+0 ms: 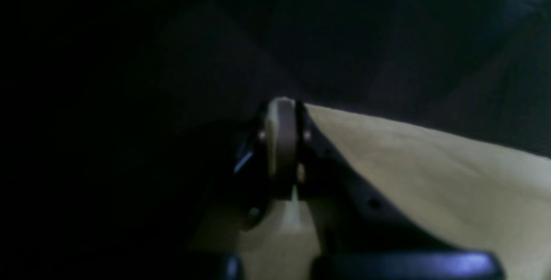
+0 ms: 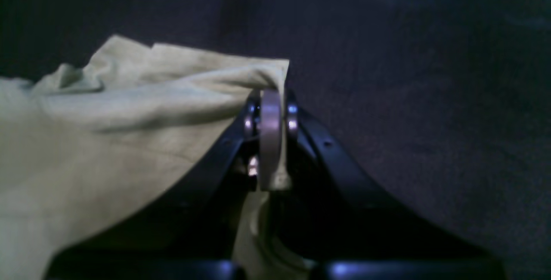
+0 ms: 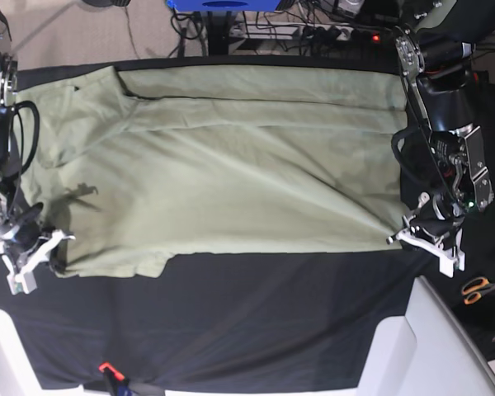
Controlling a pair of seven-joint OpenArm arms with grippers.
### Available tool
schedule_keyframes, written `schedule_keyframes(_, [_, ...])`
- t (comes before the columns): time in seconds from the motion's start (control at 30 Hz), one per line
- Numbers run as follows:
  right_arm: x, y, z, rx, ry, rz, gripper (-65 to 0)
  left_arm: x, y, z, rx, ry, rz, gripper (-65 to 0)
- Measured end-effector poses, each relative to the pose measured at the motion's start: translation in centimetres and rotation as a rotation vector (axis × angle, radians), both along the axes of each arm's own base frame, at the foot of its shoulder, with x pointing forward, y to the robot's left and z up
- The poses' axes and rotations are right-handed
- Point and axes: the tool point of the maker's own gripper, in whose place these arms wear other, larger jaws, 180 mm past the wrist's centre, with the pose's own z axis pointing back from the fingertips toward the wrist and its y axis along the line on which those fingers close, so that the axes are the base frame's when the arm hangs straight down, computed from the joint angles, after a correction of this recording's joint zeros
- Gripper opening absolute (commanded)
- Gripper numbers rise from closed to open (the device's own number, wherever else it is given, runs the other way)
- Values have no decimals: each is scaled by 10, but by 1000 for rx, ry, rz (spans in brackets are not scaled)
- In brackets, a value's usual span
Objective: Fold the T-shirt properly
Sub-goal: 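Pull the held side edges toward the robot, folding the shirt lengthwise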
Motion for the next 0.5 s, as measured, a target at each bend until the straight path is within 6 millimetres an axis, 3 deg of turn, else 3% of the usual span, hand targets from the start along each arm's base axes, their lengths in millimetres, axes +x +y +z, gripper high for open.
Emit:
schedule_keyframes(0.2, [8,0,9,-14,-41,11,-650,2,-1,2,-2,-6,-1,-650])
schedule_keyframes(0.5, [13,-3,9,-125,-45,74,-650,14,-27,12,-24,-59,-25,-650])
